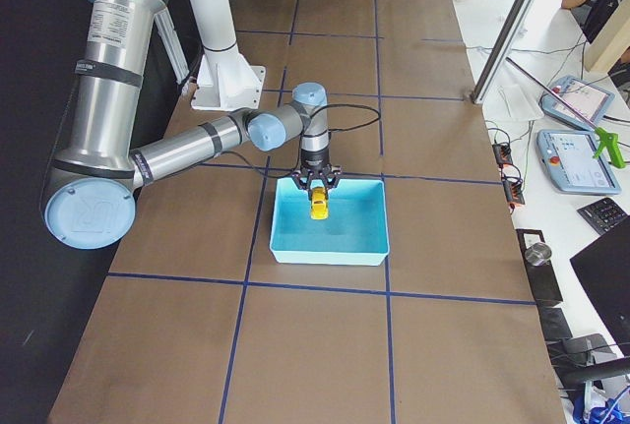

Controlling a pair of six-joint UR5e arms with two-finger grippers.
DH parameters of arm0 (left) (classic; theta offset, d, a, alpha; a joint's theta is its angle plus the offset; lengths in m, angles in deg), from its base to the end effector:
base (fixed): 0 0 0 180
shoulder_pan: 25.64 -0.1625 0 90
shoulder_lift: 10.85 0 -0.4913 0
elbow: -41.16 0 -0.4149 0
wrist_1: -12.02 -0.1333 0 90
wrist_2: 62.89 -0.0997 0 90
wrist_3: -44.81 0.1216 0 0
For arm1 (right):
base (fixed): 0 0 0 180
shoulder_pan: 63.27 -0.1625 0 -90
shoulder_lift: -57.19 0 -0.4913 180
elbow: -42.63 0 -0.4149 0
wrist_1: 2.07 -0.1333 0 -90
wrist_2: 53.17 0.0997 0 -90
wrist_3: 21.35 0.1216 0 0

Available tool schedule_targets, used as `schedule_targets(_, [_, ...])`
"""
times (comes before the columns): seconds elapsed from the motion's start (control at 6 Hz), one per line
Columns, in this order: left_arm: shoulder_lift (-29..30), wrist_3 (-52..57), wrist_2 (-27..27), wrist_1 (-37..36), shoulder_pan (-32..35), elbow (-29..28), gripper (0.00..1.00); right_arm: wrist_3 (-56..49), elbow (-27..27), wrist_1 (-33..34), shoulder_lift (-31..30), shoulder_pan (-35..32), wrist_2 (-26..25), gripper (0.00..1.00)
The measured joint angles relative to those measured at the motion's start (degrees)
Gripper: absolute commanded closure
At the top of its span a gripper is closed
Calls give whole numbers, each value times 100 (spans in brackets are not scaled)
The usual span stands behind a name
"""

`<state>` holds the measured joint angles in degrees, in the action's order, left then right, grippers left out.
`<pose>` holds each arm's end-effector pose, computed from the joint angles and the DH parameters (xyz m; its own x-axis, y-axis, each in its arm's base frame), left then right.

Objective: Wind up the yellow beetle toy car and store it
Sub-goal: 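Lift the car with the right gripper and carry it into the blue bin, then open the right gripper to drop the car and withdraw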

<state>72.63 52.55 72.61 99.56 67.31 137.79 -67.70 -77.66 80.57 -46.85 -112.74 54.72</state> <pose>-0.0699 -0.4522 0.7391 0.6990 0.0697 -0.7117 -0.0431 0.9975 0.0553 -0.1980 -0.3792 0.5891 0.0132 -0.9953 -0.0955 0.8765 -0.0344 0.4801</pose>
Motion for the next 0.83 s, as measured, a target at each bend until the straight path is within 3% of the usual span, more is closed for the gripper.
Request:
schedule_targets(0.17, [-1,0,-7,0,2,-1,0,4,246,-366,-114,-3,58,3])
schedule_targets(0.83, [1,0,-7,0,-4,5,0,15,433,-550,-78,-18,182,0])
